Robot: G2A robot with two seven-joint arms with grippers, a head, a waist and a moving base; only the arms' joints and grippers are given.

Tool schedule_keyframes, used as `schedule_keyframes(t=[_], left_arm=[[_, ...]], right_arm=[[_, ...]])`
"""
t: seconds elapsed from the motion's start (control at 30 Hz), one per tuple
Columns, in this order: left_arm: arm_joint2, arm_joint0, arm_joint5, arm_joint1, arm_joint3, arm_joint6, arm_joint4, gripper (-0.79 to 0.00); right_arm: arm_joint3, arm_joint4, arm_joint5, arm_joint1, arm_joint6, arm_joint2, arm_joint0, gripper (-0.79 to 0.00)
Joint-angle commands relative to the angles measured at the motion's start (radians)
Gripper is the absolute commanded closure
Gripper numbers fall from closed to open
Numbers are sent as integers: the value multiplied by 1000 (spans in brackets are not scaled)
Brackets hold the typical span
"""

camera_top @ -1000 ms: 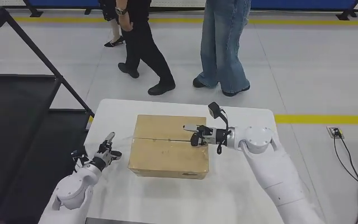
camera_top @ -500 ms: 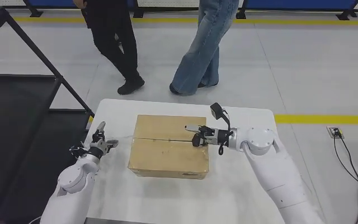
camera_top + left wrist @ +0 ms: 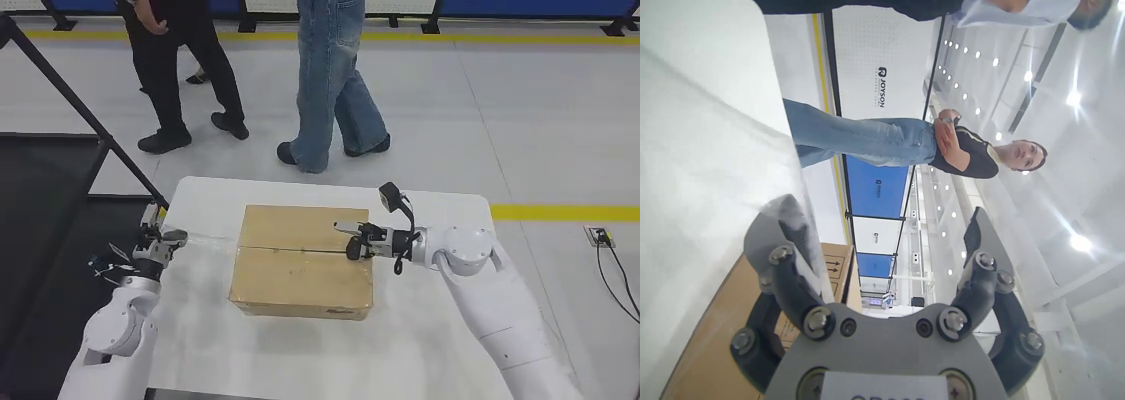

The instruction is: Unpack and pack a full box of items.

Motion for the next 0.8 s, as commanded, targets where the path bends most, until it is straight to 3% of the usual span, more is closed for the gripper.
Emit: schedule_keyframes(t=[0.0, 0.5, 0.77], left_arm=[[-6, 27, -1, 1, -63, 20, 35, -785], [-14, 119, 6, -2, -327, 82, 154, -785], [13, 128, 46, -6, -425, 122, 267, -785]], right_arm=[[6, 4, -5, 1, 0, -2, 1, -785], [25, 28, -33, 11, 1, -5, -2, -785], [17, 33, -38, 15, -9, -10, -14, -785]])
